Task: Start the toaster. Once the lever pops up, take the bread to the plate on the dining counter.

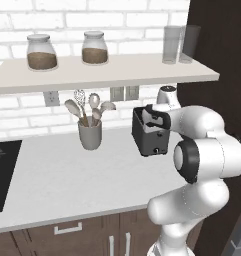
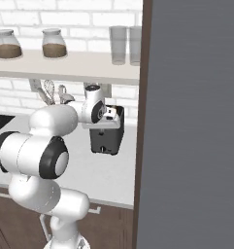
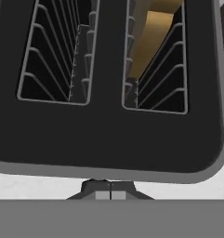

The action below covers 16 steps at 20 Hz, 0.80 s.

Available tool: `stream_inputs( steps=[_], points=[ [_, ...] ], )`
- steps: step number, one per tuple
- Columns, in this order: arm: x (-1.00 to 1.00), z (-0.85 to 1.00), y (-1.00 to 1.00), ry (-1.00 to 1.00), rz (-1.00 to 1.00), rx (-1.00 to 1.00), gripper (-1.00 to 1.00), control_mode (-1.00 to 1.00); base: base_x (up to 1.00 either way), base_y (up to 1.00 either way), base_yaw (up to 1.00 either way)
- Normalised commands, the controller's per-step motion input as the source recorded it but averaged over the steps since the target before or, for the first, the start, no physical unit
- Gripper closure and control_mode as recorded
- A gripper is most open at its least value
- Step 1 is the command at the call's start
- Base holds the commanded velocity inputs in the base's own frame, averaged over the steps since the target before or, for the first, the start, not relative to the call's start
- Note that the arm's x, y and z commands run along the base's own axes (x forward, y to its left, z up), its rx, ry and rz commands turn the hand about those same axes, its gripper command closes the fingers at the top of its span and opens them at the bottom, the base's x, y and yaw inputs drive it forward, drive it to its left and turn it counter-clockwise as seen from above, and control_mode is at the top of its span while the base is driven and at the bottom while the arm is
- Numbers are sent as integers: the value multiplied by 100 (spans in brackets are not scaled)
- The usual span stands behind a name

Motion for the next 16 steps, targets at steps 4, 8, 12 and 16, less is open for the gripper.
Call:
stream_inputs(
  steps=[4, 8, 12, 16],
  points=[
    [0, -30, 0, 0, 0, 0, 100, -100, 0, 0, 0],
    [0, -34, 0, 0, 0, 0, 100, -100, 0, 0, 0],
    [0, -51, 0, -2, 0, 0, 100, -100, 0, 0, 0],
    [-7, -75, 0, -8, 0, 0, 100, -100, 0, 0, 0]
  ],
)
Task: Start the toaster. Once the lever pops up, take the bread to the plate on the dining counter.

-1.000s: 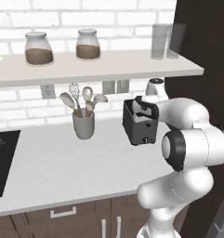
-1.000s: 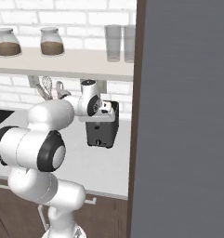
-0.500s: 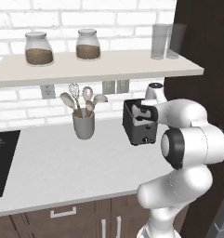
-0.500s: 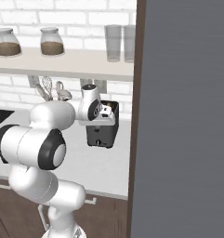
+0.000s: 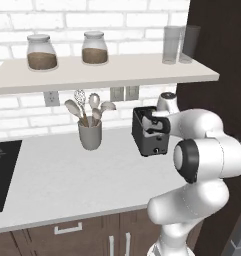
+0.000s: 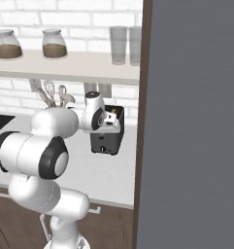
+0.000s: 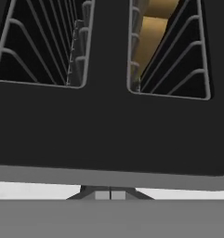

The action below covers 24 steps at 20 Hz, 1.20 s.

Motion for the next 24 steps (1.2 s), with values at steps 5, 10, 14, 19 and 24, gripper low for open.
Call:
stream_inputs(
  steps=[5, 10, 14, 19, 24],
  points=[
    [-18, -94, 1, -9, 0, 0, 100, -100, 0, 0, 0],
    [-12, -100, 3, -1, 0, 0, 100, -100, 0, 0, 0],
    [-10, -98, 4, -2, 0, 0, 100, -100, 0, 0, 0],
    [-50, -84, 0, -13, 0, 0, 100, -100, 0, 0, 0],
    [-67, -15, 0, -23, 0, 0, 100, -100, 0, 0, 0]
  ],
)
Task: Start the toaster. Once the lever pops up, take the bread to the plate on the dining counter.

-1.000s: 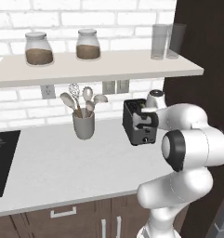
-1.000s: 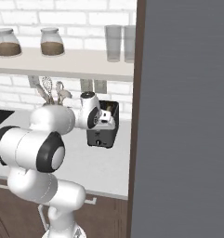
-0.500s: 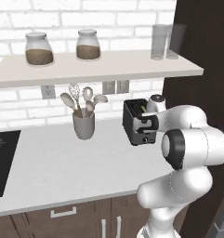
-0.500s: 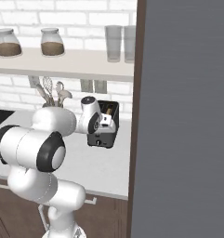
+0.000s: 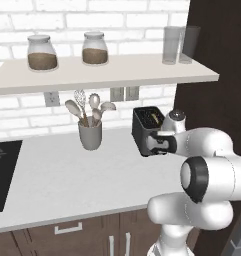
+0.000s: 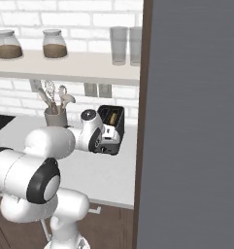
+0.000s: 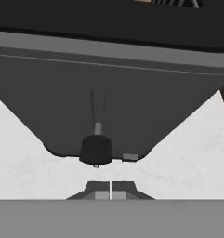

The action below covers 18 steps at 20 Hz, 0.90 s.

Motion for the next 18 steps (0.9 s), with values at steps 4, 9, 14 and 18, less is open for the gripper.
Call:
stream_inputs(
  steps=[4, 9, 14, 18],
  points=[
    [-35, 24, 0, -18, -1, 5, 100, -100, 0, 0, 0],
    [-8, 54, 0, -13, -2, 6, 100, -100, 0, 0, 0],
    [0, 46, 0, -4, -2, 0, 100, -100, 0, 0, 0],
    [0, 51, -1, 5, 0, 0, 100, -100, 0, 0, 0]
  ],
)
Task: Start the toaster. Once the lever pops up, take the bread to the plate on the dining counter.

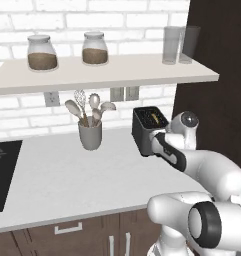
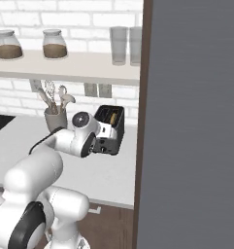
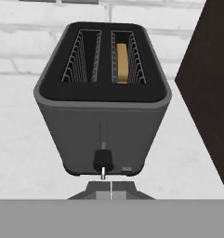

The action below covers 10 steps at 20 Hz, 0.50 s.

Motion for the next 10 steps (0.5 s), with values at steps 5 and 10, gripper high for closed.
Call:
stream_inputs(
  steps=[5, 10],
  points=[
    [0, 48, -2, -1, -3, 2, 100, -100, 0, 0, 0],
    [0, 28, 0, -3, -2, 1, 100, -100, 0, 0, 0]
  ],
)
